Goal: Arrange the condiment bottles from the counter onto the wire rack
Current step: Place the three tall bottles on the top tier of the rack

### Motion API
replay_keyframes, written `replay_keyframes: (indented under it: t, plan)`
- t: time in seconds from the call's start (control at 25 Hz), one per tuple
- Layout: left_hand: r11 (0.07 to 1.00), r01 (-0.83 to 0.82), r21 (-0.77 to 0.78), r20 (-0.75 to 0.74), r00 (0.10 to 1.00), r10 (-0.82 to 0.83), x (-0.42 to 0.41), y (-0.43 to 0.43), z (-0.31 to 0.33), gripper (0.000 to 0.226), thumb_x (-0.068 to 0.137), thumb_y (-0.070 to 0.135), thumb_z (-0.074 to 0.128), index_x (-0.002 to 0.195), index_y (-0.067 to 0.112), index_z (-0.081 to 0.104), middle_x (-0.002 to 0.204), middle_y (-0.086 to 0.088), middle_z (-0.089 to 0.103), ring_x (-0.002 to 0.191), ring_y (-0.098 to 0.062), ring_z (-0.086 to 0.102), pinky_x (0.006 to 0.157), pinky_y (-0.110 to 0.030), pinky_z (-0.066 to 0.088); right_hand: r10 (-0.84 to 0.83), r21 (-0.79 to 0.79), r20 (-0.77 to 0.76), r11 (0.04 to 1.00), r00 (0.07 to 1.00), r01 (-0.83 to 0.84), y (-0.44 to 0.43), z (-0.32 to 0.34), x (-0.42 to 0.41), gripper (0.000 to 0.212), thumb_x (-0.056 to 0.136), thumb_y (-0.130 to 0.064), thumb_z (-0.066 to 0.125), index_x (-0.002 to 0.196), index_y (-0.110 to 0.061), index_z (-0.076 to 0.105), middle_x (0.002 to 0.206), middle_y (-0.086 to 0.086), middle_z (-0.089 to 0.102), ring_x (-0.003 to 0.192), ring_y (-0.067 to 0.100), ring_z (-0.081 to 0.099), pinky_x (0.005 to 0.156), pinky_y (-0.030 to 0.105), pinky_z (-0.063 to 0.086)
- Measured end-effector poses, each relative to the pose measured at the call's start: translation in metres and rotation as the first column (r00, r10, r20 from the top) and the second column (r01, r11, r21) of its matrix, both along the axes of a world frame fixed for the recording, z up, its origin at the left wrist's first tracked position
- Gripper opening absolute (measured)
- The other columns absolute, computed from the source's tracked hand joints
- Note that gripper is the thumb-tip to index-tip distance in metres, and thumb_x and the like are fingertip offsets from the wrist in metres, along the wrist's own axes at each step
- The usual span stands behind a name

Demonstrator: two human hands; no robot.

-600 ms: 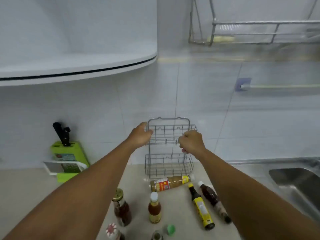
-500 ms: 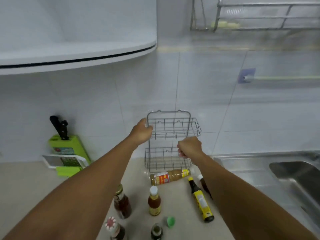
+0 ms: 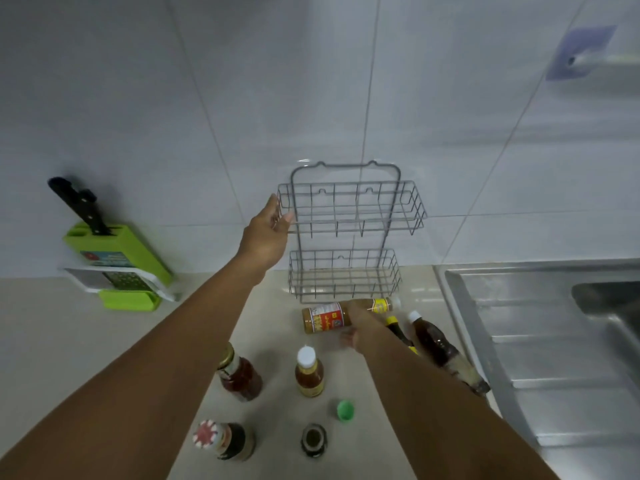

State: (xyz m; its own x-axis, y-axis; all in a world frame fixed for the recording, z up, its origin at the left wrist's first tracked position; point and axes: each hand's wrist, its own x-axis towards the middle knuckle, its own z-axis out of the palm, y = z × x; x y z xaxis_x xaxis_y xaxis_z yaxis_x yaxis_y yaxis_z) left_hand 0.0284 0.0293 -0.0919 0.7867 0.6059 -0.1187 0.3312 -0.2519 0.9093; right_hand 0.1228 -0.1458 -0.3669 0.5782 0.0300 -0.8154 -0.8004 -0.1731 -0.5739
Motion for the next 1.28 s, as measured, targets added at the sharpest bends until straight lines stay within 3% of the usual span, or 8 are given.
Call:
replay_keyframes:
  t: [0.2, 0.4, 0.52, 0.68, 0.8, 0.92, 1.08, 1.28]
  plan:
    - [0.999, -0.008, -0.037, 0.014, 1.0, 0.009, 0.006, 0.011, -0.013, 0.067, 0.099, 0.043, 0.053, 0.157, 0.025, 0.025, 0.162, 0.002, 0.032, 0.148, -0.02, 0.034, 0.12, -0.045, 0.033, -0.076, 0.031, 0.022, 0.997, 0.997, 0.075, 0.002, 0.026, -0.011, 0.063, 0.046, -0.053, 0.079, 0.093, -0.014, 0.065, 0.087, 0.01, 0.075, 0.078, 0.031, 0.073, 0.063, 0.049, 0.064]
    - [0.999, 0.008, -0.036, 0.017, 1.0, -0.007, 0.007, 0.014, -0.018, 0.065, 0.099, 0.045, 0.051, 0.156, 0.028, 0.027, 0.161, 0.005, 0.034, 0.148, -0.018, 0.035, 0.12, -0.045, 0.033, -0.112, 0.192, 0.05, 0.976, 0.992, 0.101, 0.006, 0.037, -0.014, 0.055, 0.081, -0.037, 0.068, 0.127, -0.012, 0.055, 0.118, 0.011, 0.066, 0.098, 0.031, 0.071, 0.084, 0.05, 0.063]
    - [0.999, 0.015, -0.033, 0.008, 1.0, -0.015, 0.006, 0.015, -0.019, 0.064, 0.098, 0.048, 0.05, 0.156, 0.031, 0.029, 0.161, 0.005, 0.036, 0.147, -0.018, 0.037, 0.119, -0.046, 0.033, -0.23, 0.064, 0.058, 0.972, 0.971, 0.226, 0.009, 0.067, -0.03, 0.067, 0.072, -0.046, 0.078, 0.122, -0.008, 0.056, 0.111, 0.013, 0.069, 0.09, 0.029, 0.071, 0.08, 0.048, 0.064]
    - [0.999, 0.016, -0.05, 0.011, 1.0, -0.016, 0.004, 0.012, -0.018, 0.063, 0.099, 0.046, 0.05, 0.156, 0.029, 0.029, 0.161, 0.003, 0.035, 0.146, -0.018, 0.038, 0.12, -0.045, 0.033, -0.199, 0.01, 0.376, 0.977, 0.905, 0.211, 0.003, 0.137, -0.062, 0.051, 0.077, -0.025, 0.082, 0.118, -0.009, 0.055, 0.103, 0.008, 0.068, 0.092, 0.029, 0.065, 0.079, 0.036, 0.051]
    - [0.997, 0.028, -0.072, 0.008, 1.0, -0.028, 0.003, 0.011, -0.017, 0.063, 0.1, 0.046, 0.048, 0.157, 0.03, 0.027, 0.161, 0.003, 0.035, 0.147, -0.019, 0.037, 0.121, -0.044, 0.032, -0.023, -0.011, 0.653, 0.999, 0.757, 0.04, -0.015, 0.191, -0.075, 0.028, 0.074, -0.022, 0.083, 0.094, -0.02, 0.064, 0.084, -0.005, 0.07, 0.087, 0.024, 0.069, 0.07, 0.03, 0.047]
    - [0.998, 0.046, -0.052, -0.023, 0.999, -0.047, 0.002, 0.01, -0.011, 0.059, 0.102, 0.045, 0.043, 0.157, 0.031, 0.026, 0.161, 0.003, 0.035, 0.147, -0.021, 0.036, 0.121, -0.044, 0.031, 0.028, 0.046, 0.843, 0.991, 0.538, -0.124, -0.028, 0.255, -0.075, 0.026, 0.073, -0.024, 0.088, 0.086, -0.022, 0.065, 0.079, -0.002, 0.073, 0.074, 0.017, 0.072, 0.066, 0.03, 0.059]
    - [0.997, 0.044, -0.055, -0.001, 0.999, -0.044, 0.0, 0.008, -0.005, 0.055, 0.105, 0.037, 0.039, 0.157, 0.028, 0.025, 0.161, 0.003, 0.034, 0.147, -0.021, 0.036, 0.121, -0.042, 0.032, -0.016, 0.077, 0.957, 0.977, 0.288, -0.199, -0.014, 0.344, -0.058, 0.038, 0.071, -0.033, 0.091, 0.097, -0.02, 0.066, 0.085, -0.004, 0.076, 0.072, 0.018, 0.074, 0.066, 0.028, 0.061]
    - [0.997, 0.054, -0.05, 0.002, 0.999, -0.054, -0.004, 0.007, -0.001, 0.051, 0.105, 0.041, 0.034, 0.156, 0.033, 0.027, 0.161, 0.002, 0.035, 0.147, -0.024, 0.036, 0.119, -0.045, 0.034, 0.165, -0.132, 0.98, 0.959, 0.115, -0.251, 0.035, 0.383, -0.029, 0.061, 0.07, -0.043, 0.09, 0.119, -0.018, 0.063, 0.108, -0.004, 0.074, 0.087, 0.011, 0.07, 0.072, 0.019, 0.059]
